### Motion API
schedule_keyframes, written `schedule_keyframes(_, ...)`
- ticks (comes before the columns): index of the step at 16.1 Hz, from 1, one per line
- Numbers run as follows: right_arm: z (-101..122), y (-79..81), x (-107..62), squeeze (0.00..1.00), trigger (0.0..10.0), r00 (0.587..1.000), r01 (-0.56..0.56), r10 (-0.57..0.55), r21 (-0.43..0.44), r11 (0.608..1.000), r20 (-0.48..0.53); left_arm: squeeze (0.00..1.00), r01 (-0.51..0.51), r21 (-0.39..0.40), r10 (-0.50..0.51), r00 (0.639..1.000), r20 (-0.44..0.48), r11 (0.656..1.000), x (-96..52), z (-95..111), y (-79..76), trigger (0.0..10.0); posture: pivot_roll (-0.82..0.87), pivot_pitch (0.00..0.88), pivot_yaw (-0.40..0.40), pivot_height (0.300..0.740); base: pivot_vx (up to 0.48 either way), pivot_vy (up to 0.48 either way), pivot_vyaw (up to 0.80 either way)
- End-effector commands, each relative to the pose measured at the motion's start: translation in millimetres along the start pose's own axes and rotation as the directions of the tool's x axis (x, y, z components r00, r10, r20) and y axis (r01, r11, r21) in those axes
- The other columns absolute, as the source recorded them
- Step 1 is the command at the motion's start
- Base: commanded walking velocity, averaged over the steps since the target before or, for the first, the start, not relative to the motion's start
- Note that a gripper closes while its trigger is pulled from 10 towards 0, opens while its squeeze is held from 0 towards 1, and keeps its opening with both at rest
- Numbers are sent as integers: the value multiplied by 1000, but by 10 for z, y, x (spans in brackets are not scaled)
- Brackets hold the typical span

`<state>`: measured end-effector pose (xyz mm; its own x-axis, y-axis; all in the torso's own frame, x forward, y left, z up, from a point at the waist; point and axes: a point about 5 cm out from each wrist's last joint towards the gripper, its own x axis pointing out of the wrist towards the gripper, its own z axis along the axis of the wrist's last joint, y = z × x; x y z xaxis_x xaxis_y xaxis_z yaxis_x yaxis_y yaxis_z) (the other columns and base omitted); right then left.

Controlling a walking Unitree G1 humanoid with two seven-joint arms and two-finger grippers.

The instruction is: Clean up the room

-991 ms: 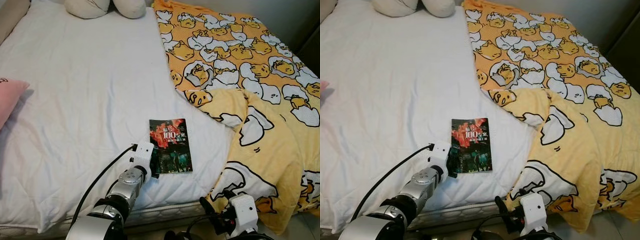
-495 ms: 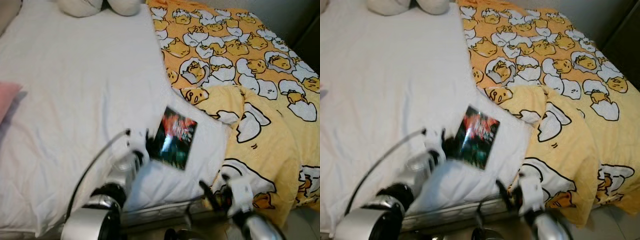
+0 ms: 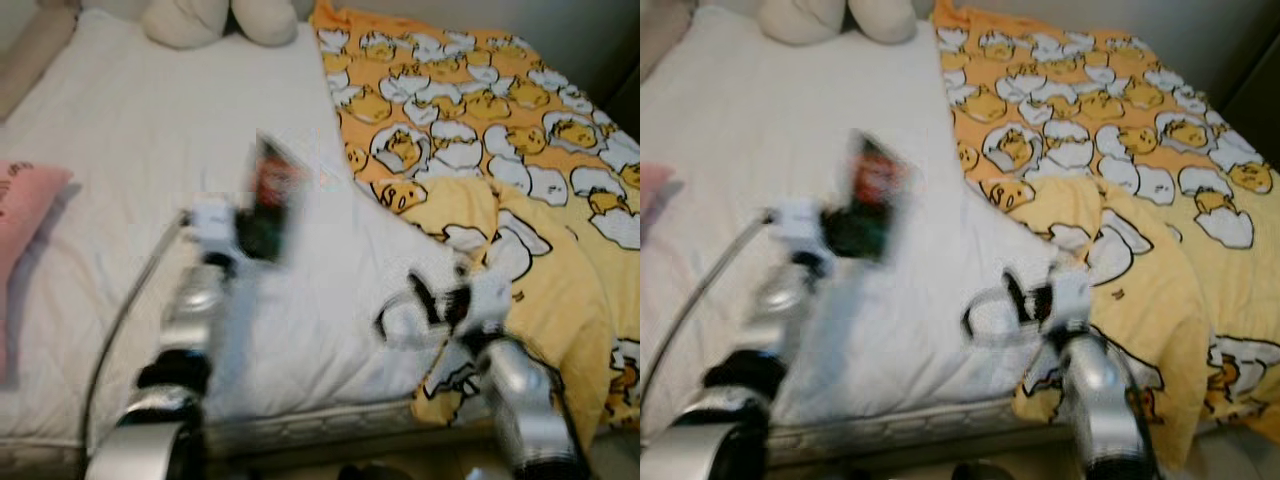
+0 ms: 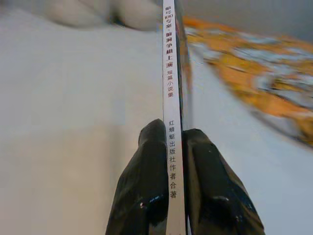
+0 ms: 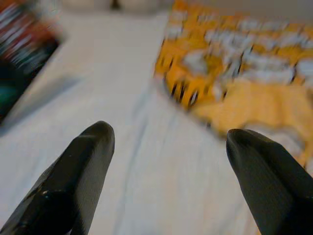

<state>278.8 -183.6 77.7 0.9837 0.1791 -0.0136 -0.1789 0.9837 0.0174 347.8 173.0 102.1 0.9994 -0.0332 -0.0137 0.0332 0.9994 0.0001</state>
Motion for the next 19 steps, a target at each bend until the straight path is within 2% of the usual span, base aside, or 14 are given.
schedule_keyframes(1, 131, -94, 35, 0, 10000, 997, 48, -49, 22, 999, 56, 0, -10, 30, 8, 998, 62, 1000, -10, 97, -25, 10000, 32, 0, -25, 740, 0, 0, 606)
schedule_keyframes(2, 178, -142, 40, 0, 10000, 992, 85, -88, 31, 996, 86, 0, -4, 99, -5, 996, 86, 995, -65, 124, -23, 10000, 23, 0, -6, 740, 0, 0, 594)
schedule_keyframes(3, 184, -162, 29, 0, 10000, 989, 108, -111, 35, 993, 100, 0, 12, 131, -25, 995, 93, 991, -94, 141, -61, 10000, 20, 0, -1, 740, 0, 0, 550)
schedule_keyframes(5, 182, -164, 2, 0, 10000, 985, 128, -131, 37, 991, 110, 0, 34, 155, -45, 996, 72, 987, -99, 126, -118, 10000, 6, 0, 21, 740, 0, 0, 519)
schedule_keyframes(7, 166, -147, -28, 0, 10000, 981, 156, -160, 42, 987, 114, 0, 94, 174, -97, 995, 6, 980, -152, 12, -191, 10000, -7, 0, 21, 740, 0, 480, 250)
schedule_keyframes(9, 168, -105, -21, 0, 10000, 977, 153, -163, 84, 985, 140, 0, 107, 199, -111, 994, 5, 974, -87, 62, -214, 10000, -1, 0, 14, 740, 0, 480, 0)
schedule_keyframes(11, 140, -21, 43, 0, 10000, 972, 162, -186, 160, 974, 142, 0, 116, 225, -119, 993, -1, 967, 38, 151, -156, 10000, 8, 0, 19, 740, 0, 480, 0)
schedule_keyframes(12, 127, 17, 63, 0, 10000, 975, 153, -176, 159, 975, 139, 0, 109, 240, -115, 993, 13, 965, 77, 213, -129, 10000, 4, 0, 27, 740, 0, 480, 0)
schedule_keyframes(13, 122, 44, 76, 0, 10000, 976, 147, -170, 158, 976, 138, 0, 103, 244, -110, 994, 17, 964, 93, 236, -107, 10000, 2, 0, 28, 740, 0, 480, 0)
schedule_keyframes(15, 73, 122, 105, 0, 10000, 984, 109, -127, 146, 983, 124, 0, 58, 173, -61, 998, 11, 983, 116, 237, -125, 10000, 13, 0, 19, 740, 0, 480, 0)
schedule_keyframes(19, 73, 186, 153, 0, 10000, 990, 52, -67, 121, 991, 122, 0, 61, 168, -66, 998, 23, 984, 117, 222, -185, 10000, 35, 0, -3, 740, 0, 480, 0)
